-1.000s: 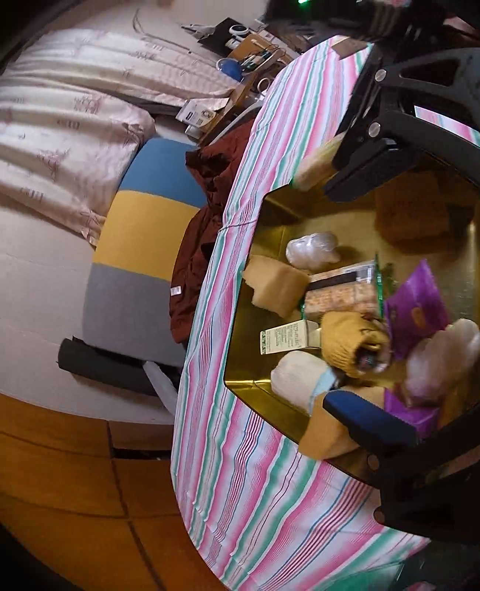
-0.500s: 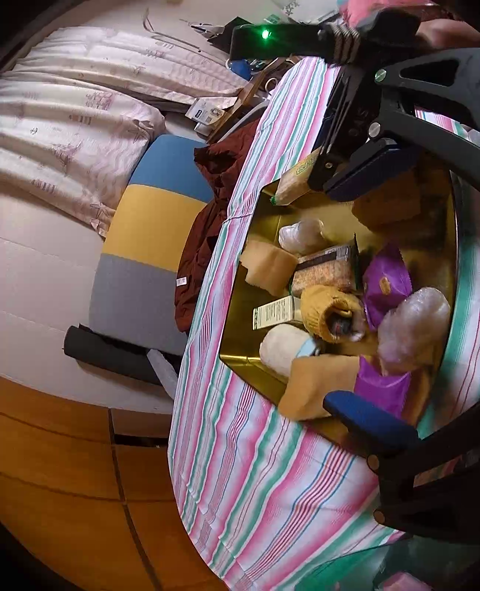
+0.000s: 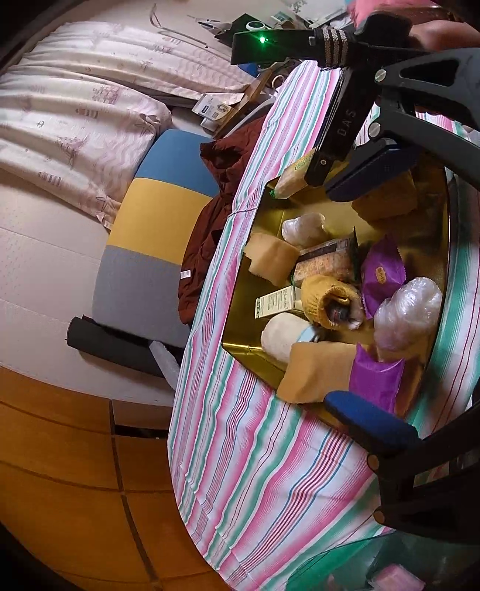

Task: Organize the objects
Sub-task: 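Carry the WEIDAN cracker pack into the gold tray and open the right gripper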

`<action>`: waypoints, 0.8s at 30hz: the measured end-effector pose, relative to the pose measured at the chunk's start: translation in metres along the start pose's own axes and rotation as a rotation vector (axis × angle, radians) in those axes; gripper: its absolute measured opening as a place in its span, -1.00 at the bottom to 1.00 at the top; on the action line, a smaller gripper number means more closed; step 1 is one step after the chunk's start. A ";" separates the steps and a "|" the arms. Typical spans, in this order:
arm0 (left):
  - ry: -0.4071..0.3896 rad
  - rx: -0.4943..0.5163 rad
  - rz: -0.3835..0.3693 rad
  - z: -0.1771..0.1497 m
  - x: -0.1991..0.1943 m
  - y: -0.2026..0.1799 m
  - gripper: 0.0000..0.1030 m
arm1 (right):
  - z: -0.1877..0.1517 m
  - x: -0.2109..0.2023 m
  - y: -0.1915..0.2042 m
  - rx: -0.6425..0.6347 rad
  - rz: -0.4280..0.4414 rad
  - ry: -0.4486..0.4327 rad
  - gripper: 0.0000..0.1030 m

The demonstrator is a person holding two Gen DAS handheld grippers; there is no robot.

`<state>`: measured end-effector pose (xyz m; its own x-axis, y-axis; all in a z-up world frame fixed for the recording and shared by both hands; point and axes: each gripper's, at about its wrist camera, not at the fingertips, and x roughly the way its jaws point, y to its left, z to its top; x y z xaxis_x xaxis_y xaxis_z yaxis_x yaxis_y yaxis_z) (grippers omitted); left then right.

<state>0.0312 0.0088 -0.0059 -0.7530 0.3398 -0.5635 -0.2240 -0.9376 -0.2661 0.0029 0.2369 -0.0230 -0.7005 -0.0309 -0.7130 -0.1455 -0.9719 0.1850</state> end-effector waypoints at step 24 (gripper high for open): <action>-0.019 0.016 0.013 0.003 -0.007 -0.001 1.00 | 0.038 0.058 -0.002 0.065 -0.135 0.079 -0.04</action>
<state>0.0352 0.0075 0.0005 -0.7677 0.3261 -0.5516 -0.2237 -0.9431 -0.2462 -0.0640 0.2456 -0.0384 -0.6145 0.0780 -0.7850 -0.2812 -0.9514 0.1255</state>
